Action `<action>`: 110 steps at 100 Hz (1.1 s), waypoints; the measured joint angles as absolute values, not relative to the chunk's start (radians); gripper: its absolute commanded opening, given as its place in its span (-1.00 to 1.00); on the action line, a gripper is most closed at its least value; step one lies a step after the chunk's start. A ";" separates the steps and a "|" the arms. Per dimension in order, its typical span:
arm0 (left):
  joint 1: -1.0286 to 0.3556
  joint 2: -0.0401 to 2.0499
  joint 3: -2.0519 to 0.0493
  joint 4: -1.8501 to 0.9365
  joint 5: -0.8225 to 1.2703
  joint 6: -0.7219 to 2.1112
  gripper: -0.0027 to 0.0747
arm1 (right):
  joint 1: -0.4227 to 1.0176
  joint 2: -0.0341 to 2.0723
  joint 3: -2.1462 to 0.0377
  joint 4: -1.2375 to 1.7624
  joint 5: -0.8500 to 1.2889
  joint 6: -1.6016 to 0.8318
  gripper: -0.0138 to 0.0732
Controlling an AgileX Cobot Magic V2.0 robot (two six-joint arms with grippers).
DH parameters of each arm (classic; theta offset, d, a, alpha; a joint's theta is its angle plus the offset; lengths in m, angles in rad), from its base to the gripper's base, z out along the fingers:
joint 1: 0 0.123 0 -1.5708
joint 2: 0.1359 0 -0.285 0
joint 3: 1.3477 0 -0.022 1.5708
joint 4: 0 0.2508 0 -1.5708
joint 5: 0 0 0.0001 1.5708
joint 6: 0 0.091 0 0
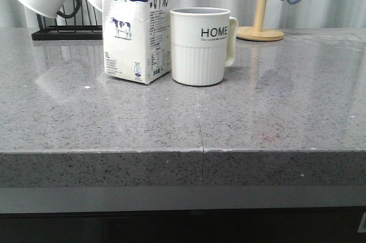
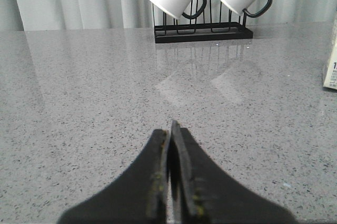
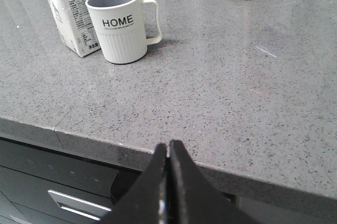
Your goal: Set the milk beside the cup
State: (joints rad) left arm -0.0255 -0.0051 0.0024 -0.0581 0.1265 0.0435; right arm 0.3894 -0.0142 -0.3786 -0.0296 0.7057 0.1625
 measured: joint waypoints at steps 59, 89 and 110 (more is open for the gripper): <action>-0.026 -0.005 0.002 -0.058 0.124 0.043 -0.99 | 0.165 -0.014 -0.212 -0.070 0.342 0.163 -0.78; -0.026 -0.005 0.002 -0.058 0.124 0.043 -0.99 | -0.100 -0.014 0.011 -0.041 0.085 0.163 -0.78; -0.026 -0.005 0.002 -0.058 0.124 0.043 -0.99 | -0.106 -0.014 0.027 -0.033 0.009 0.163 -0.78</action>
State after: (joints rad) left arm -0.0255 -0.0051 0.0024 -0.0581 0.1243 0.0435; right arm -0.1055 -0.0142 0.0272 -0.0327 0.0094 0.1625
